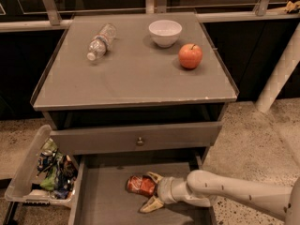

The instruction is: Pick coke can from middle drawer and place on counter

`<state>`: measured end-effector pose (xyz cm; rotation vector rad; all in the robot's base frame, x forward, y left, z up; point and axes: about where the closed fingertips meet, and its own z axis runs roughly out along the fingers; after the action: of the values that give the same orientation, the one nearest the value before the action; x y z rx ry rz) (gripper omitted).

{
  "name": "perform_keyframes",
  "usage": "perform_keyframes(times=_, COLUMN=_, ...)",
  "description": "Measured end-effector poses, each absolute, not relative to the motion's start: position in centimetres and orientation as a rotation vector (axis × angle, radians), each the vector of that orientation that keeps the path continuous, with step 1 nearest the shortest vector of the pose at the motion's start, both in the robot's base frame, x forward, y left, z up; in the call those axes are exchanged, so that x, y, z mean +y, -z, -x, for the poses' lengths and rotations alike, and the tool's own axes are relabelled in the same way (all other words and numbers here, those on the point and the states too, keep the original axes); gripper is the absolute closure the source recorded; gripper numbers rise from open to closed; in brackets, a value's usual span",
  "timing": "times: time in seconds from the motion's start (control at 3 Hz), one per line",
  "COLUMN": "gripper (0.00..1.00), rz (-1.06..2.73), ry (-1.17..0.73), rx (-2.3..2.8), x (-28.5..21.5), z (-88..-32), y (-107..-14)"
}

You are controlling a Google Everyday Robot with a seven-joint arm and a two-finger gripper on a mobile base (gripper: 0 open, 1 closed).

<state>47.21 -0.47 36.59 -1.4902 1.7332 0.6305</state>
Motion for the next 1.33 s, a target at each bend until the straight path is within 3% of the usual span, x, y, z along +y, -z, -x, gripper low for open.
perform_keyframes(times=1.0, gripper=0.88, rz=1.491, ry=-0.631, rx=1.733, x=-0.5, z=-47.2, y=-36.6)
perform_keyframes(times=1.33, gripper=1.0, rz=1.509, ry=-0.613, rx=1.743, x=-1.6, z=-46.5, y=-38.6)
